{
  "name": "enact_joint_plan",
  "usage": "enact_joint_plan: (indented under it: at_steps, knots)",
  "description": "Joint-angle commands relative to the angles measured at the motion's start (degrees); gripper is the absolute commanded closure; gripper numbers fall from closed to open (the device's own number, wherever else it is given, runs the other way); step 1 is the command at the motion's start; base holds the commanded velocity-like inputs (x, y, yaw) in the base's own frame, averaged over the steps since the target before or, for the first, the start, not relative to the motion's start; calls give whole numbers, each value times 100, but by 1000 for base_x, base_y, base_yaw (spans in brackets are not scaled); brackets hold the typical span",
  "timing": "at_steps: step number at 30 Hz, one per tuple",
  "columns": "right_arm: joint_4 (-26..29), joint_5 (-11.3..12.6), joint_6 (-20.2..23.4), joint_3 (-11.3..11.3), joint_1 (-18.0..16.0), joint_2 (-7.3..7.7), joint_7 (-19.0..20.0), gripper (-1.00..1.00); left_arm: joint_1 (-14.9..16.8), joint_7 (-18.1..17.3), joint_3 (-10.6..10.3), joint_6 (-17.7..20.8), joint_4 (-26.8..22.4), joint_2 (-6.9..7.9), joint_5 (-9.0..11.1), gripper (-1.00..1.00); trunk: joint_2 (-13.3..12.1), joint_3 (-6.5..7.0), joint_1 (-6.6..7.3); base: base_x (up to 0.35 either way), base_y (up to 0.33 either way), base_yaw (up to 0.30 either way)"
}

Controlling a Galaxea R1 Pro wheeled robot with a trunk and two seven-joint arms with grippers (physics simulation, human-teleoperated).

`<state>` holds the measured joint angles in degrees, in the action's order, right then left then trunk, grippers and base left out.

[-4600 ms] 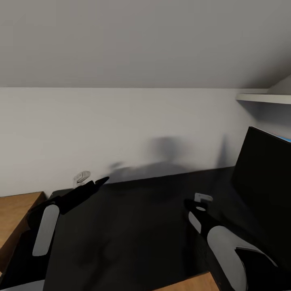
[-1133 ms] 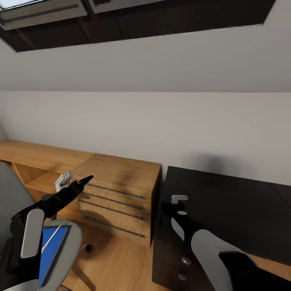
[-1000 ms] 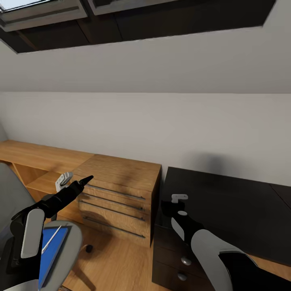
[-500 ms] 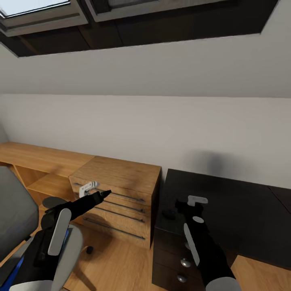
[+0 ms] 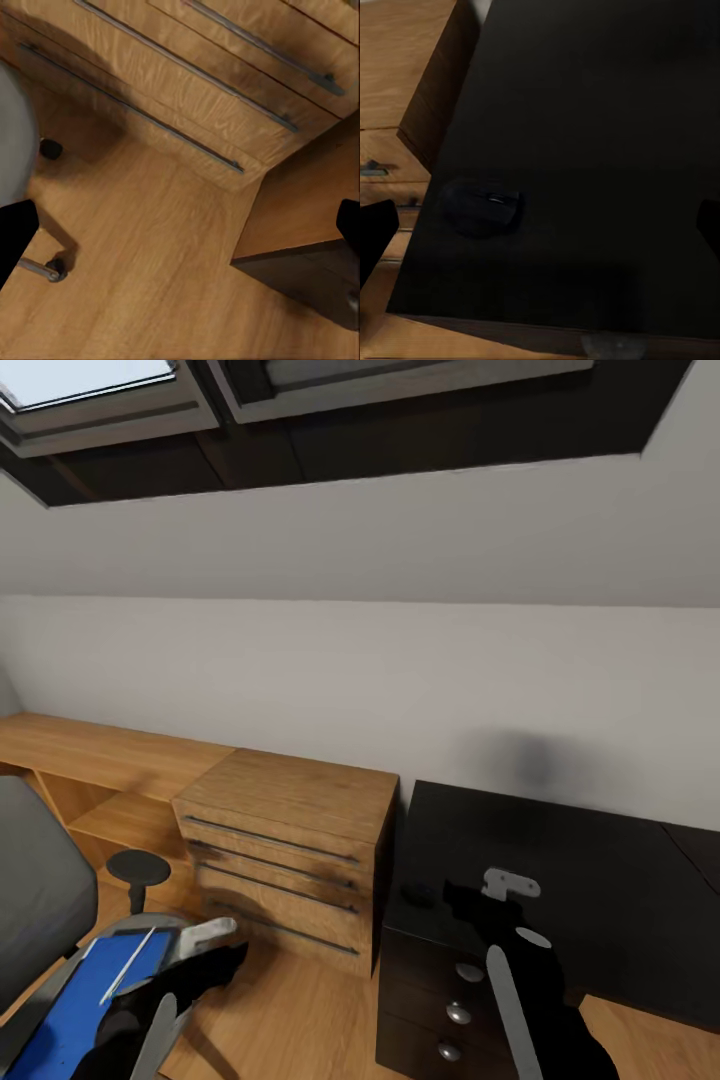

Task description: In the bedroom, organize the workspace by keeping the computer under the desk, ensuring the monitor is on the desk, placing the keyboard on the desk next to the monitor, placing the mouse on the desk next to the keyboard, moving the folder from the swivel chair onto the desk next to the mouse, stacking the notebook on top of the folder with the pen on top of the notebook, and positioning the swivel chair next to the desk.

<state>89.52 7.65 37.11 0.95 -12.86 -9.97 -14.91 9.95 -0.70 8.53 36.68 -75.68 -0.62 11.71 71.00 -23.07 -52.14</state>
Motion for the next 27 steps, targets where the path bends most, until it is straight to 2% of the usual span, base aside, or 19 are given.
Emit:
enact_joint_plan:
  at_steps: [1, 2, 5, 6, 9, 10, 13, 14, 22, 25, 27]
  knots:
    - [15, 63, 19, -3, 2, -3, -44, -100, -73, -8, 13, -140, 62, -6, 32, -100, 4, -6, 0, 0, 0, 0]
    - [23, 69, 21, -4, 8, -3, -42, -100, -165, -8, 8, -426, 163, -7, 19, -100, 4, -6, 0, 0, 0, 0]
    - [33, 84, 23, -6, 15, -3, -43, -100, -357, -9, 2, -877, 316, -8, -43, -100, 4, -6, 0, 0, 0, 0]
    - [37, 89, 15, 13, 21, -3, -46, -100, -584, -8, 0, -1223, 435, -8, -235, -100, 4, -6, 0, -118, 0, 0]
    - [38, 88, 2, 29, 21, -3, -46, -100, -644, -7, 0, -1297, 527, -9, -316, -100, 4, -6, 0, -194, 0, 0]
    - [39, 93, -2, 43, 21, -3, -47, -100, -704, -7, -32, -1639, 1137, -14, -400, -100, 4, -6, 0, -321, 0, -38]
    - [39, 96, -6, 45, 24, -3, -44, -100, -711, 3, -244, -2251, 1574, -8, -411, -100, 4, -6, 0, -329, 0, -131]
    - [30, 98, -14, 39, 24, -3, -40, -100, -713, 7, -364, -2655, 1874, -3, -416, -100, 4, -6, 0, -335, 0, -238]
    - [20, 105, -19, 29, 25, -3, -31, -100, -713, 16, -420, -2951, 2529, 32, -415, -100, 4, -29, 0, -336, 0, -229]
    - [-105, 103, -41, 25, 32, -3, -26, -100, -713, 41, -438, -3451, 2851, 28, -468, -100, 4, -50, 0, -336, 0, -110]
    - [-434, 99, -117, 4, 44, -3, -7, -100, -713, 163, -460, -3932, 3092, -4, -715, -100, 4, -66, 0, -336, 0, -40]
